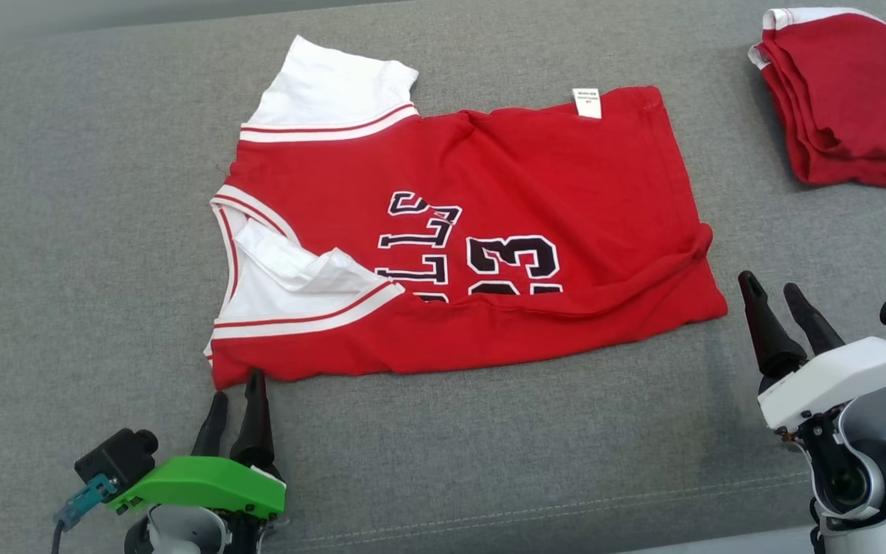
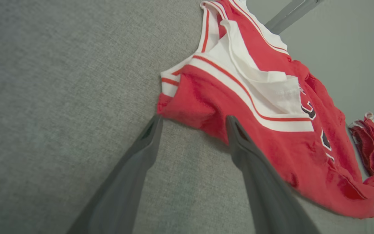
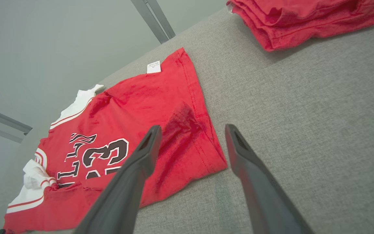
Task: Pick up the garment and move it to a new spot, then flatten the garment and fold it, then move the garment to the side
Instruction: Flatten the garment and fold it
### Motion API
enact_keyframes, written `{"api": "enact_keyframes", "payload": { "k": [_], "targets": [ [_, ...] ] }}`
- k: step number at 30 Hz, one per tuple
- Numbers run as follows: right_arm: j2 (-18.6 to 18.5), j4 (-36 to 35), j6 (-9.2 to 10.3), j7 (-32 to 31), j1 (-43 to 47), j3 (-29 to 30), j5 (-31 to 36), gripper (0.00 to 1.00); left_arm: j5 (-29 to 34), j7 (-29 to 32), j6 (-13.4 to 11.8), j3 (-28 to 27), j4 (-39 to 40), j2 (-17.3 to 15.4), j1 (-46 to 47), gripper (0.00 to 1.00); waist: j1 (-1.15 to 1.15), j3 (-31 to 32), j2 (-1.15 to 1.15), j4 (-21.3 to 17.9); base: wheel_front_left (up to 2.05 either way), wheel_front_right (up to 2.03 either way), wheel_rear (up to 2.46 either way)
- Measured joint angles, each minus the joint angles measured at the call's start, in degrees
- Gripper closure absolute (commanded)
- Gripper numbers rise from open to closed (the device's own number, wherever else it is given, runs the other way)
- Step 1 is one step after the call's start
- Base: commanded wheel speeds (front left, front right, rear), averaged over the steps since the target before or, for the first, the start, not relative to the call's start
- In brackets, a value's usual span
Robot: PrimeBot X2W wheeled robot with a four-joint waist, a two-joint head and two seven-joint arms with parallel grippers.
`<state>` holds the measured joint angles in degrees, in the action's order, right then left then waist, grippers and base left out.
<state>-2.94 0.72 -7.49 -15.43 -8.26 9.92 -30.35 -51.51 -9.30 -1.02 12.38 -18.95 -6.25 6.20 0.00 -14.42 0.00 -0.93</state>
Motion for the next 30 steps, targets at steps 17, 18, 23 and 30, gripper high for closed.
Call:
{"api": "enact_keyframes", "payload": {
  "k": [17,18,23,30],
  "targets": [
    [0.07,7.47,0.00,4.92,0.93,-4.78,-6.39,0.00,-12.78,1.63,3.75,-6.39,-4.59,1.92,3.31,0.53,0.00,-1.99,0.00,-2.40,0.00,0.00,0.00],
    [0.07,8.24,0.00,5.16,0.86,-4.88,-6.49,0.00,-12.92,1.37,4.14,-6.49,-5.35,1.98,3.80,0.60,0.00,-2.05,0.00,-2.36,0.00,0.00,0.00],
    [0.08,10.40,0.00,5.95,0.08,-5.31,-6.89,0.00,-12.98,-0.24,5.86,-5.97,-7.23,2.16,5.45,1.00,0.00,-2.29,0.00,-2.26,0.00,0.00,0.00],
    [0.08,13.77,0.00,7.23,-2.01,-6.13,-8.91,0.00,-12.72,-2.96,7.55,-4.97,-6.01,2.25,5.42,1.00,0.00,-2.59,0.00,-1.55,0.00,0.00,0.00]
  ]
}}
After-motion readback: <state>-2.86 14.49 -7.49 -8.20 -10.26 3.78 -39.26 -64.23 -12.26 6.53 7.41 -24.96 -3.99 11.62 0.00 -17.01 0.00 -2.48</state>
